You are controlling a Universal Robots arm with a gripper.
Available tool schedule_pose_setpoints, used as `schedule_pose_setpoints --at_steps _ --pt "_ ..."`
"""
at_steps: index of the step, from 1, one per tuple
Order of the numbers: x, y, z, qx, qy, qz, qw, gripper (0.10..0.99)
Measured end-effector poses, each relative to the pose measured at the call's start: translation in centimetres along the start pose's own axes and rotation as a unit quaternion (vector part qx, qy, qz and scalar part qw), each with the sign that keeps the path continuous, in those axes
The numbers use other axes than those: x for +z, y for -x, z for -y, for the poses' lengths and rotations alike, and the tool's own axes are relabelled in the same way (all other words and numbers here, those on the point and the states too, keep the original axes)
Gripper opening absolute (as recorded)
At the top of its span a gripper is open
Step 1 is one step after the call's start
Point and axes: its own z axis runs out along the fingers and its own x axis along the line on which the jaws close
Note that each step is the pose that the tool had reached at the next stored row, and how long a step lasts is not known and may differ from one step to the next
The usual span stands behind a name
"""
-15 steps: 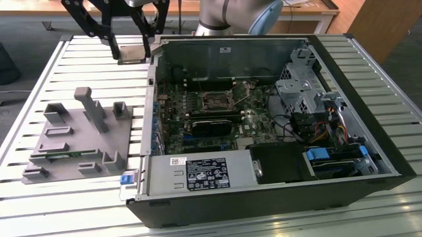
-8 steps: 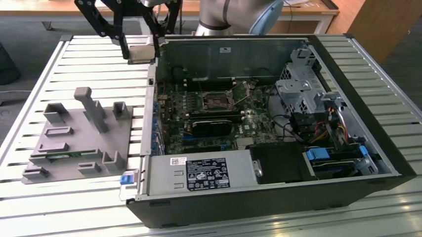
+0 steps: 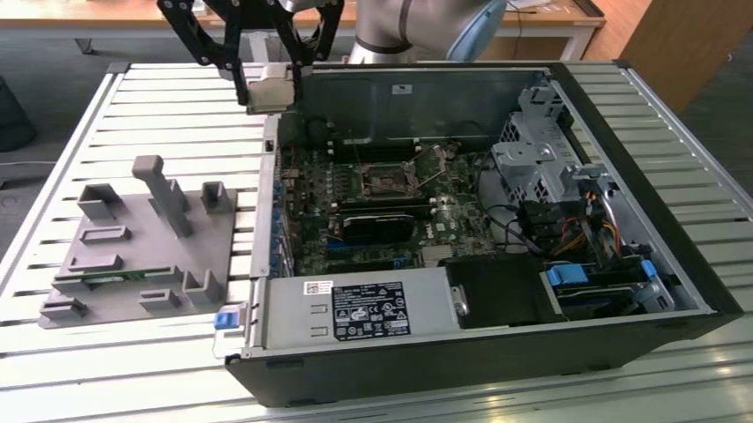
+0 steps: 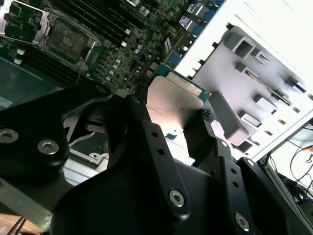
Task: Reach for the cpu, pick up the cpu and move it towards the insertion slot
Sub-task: 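Pick up the cpu and move it towards the insertion slot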
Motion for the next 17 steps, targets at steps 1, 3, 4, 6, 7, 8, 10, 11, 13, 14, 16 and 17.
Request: schedule_pose_setpoints --at_steps 1,3,4,6,7,8,10,11,13,14,16,17 --pt "-0.01 0.23 0.01 0.000 0.0000 -0.0001 1.0000 0.545" --pt "-0.01 0.72 0.04 0.000 0.0000 -0.0001 1.0000 0.545" --pt "-0.01 0.96 0.06 0.000 0.0000 -0.0001 1.0000 0.545" --pt "-0.02 1.45 0.09 0.000 0.0000 -0.0002 1.0000 0.545" --pt "-0.02 1.73 0.10 0.000 0.0000 -0.0002 1.0000 0.545" --pt "-0.02 1.97 0.12 0.000 0.0000 -0.0003 1.0000 0.545" --pt "-0.04 2.42 0.14 0.000 0.0000 -0.0004 1.0000 0.545" --pt "-0.04 2.65 0.16 0.000 0.0000 -0.0004 1.0000 0.545" --pt "-0.04 3.12 0.18 0.000 0.0000 -0.0004 1.0000 0.545" --pt "-0.05 3.39 0.20 0.000 0.0000 -0.0004 1.0000 0.545" --pt "-0.05 3.94 0.23 0.000 0.0000 -0.0005 1.0000 0.545" --pt "-0.06 4.20 0.25 0.000 0.0000 -0.0005 1.0000 0.545"
